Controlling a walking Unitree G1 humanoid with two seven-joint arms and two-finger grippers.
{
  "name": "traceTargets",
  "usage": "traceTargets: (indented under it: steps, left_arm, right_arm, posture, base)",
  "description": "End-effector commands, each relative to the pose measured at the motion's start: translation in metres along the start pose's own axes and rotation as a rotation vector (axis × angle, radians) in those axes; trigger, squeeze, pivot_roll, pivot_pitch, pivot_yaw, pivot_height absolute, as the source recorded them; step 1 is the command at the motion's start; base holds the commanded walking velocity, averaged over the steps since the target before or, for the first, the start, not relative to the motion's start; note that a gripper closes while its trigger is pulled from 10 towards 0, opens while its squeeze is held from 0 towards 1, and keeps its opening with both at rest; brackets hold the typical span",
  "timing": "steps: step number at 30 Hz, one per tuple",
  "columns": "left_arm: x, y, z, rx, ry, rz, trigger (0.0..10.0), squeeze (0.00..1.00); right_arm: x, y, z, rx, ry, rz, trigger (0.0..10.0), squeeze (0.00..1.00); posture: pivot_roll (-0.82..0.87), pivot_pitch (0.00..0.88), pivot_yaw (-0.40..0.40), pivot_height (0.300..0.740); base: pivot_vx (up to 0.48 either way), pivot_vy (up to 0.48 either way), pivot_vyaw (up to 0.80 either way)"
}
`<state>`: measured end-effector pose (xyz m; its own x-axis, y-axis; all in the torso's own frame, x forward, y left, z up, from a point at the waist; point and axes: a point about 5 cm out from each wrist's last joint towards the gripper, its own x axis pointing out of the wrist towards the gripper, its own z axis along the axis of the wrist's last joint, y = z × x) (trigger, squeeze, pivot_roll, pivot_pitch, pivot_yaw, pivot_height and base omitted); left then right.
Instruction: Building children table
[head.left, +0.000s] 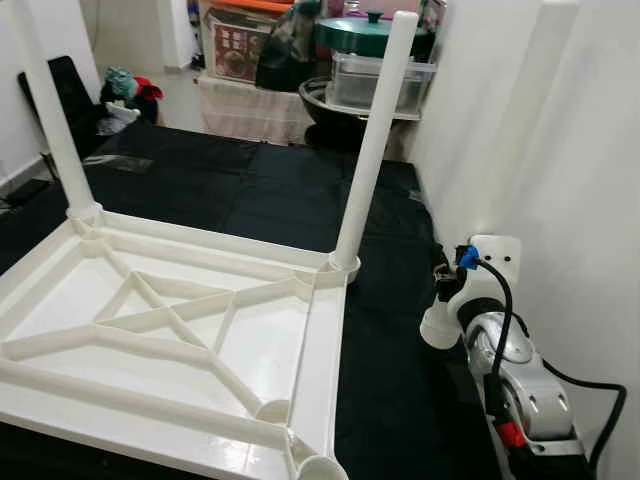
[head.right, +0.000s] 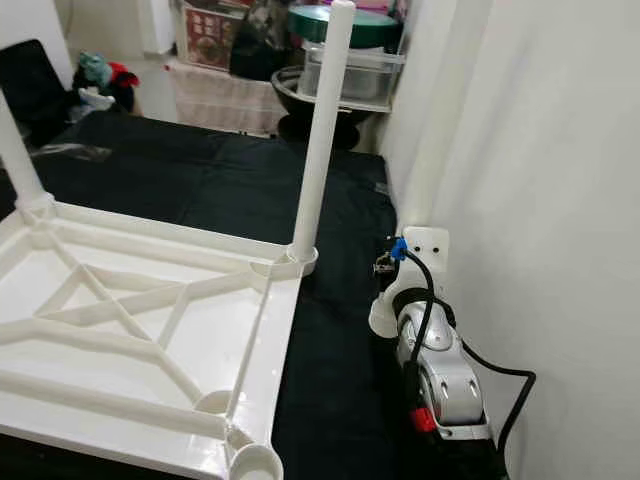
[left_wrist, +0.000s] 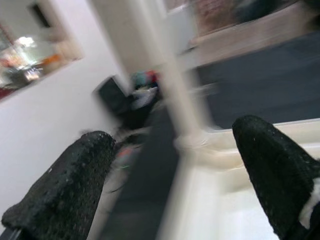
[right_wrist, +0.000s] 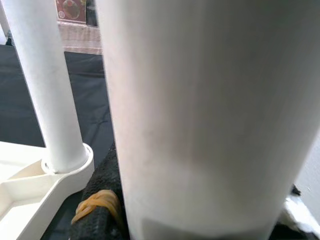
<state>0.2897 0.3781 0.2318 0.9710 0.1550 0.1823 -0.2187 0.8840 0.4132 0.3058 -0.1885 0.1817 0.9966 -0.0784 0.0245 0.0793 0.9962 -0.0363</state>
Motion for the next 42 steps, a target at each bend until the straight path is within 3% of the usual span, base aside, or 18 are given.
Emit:
traceTargets:
  steps: [1, 2, 4, 5, 6, 8, 12, 21, 29, 42]
  left_arm:
    - [0.004, -0.059, -0.002, -0.094, -0.037, -0.199, 10.0, 0.00]
    - [0.002, -0.089, 0.001, -0.140, -0.063, -0.296, 10.0, 0.00]
    - [-0.001, -0.113, 0.005, -0.172, -0.087, -0.376, 10.0, 0.00]
    - [-0.004, -0.136, 0.010, -0.203, -0.110, -0.440, 10.0, 0.00]
    - [-0.004, -0.136, 0.010, -0.203, -0.110, -0.440, 10.0, 0.00]
    - [-0.009, -0.166, 0.021, -0.252, -0.150, -0.519, 10.0, 0.00]
    - [-0.016, -0.196, 0.041, -0.291, -0.211, -0.619, 10.0, 0.00]
    - [-0.037, -0.218, 0.041, -0.338, -0.164, -0.621, 10.0, 0.00]
    - [-0.049, -0.235, 0.035, -0.383, -0.096, -0.532, 10.0, 0.00]
    - [-0.044, -0.231, 0.043, -0.386, -0.099, -0.523, 10.0, 0.00]
  right_arm:
    - [-0.002, -0.005, 0.007, 0.012, -0.037, -0.021, 10.0, 0.00]
    - [-0.002, -0.006, 0.008, 0.020, -0.043, -0.018, 10.0, 0.00]
    - [-0.002, -0.007, 0.010, 0.028, -0.049, -0.015, 10.0, 0.00]
    - [-0.002, -0.007, 0.012, 0.034, -0.055, -0.003, 10.0, 0.00]
    - [-0.002, -0.007, 0.012, 0.034, -0.055, -0.003, 10.0, 0.00]
    - [-0.003, -0.008, 0.015, 0.046, -0.066, 0.017, 10.0, 0.00]
    - [-0.006, 0.000, 0.023, 0.114, -0.086, 0.127, 10.0, 0.00]
    - [-0.027, 0.025, 0.038, 0.186, -0.134, 0.437, 10.0, 0.00]
    - [-0.029, 0.030, 0.035, 0.186, -0.115, 0.455, 10.0, 0.00]
    - [-0.030, 0.032, 0.033, 0.210, -0.099, 0.448, 10.0, 0.00]
  posture:
    - [0.10, 0.000, -0.111, 0.740]
    - [0.10, 0.000, -0.111, 0.740]
    - [0.09, 0.000, -0.106, 0.740]
    - [0.08, 0.000, -0.105, 0.740]
    - [0.08, 0.000, -0.105, 0.740]
    - [0.08, 0.000, -0.101, 0.740]
    - [0.07, 0.000, -0.090, 0.740]
    - [0.06, 0.000, -0.083, 0.740]
    - [0.06, 0.000, -0.084, 0.740]
    - [0.06, 0.000, -0.085, 0.740]
  base:
    - [0.000, 0.000, 0.00]
    - [0.000, 0.000, 0.00]
    - [0.000, 0.000, 0.00]
    - [0.000, 0.000, 0.00]
    - [0.000, 0.000, 0.00]
    - [0.000, 0.000, 0.00]
    - [0.000, 0.000, 0.00]
    - [0.000, 0.000, 0.00]
    - [0.000, 0.000, 0.00]
    - [-0.176, 0.000, 0.00]
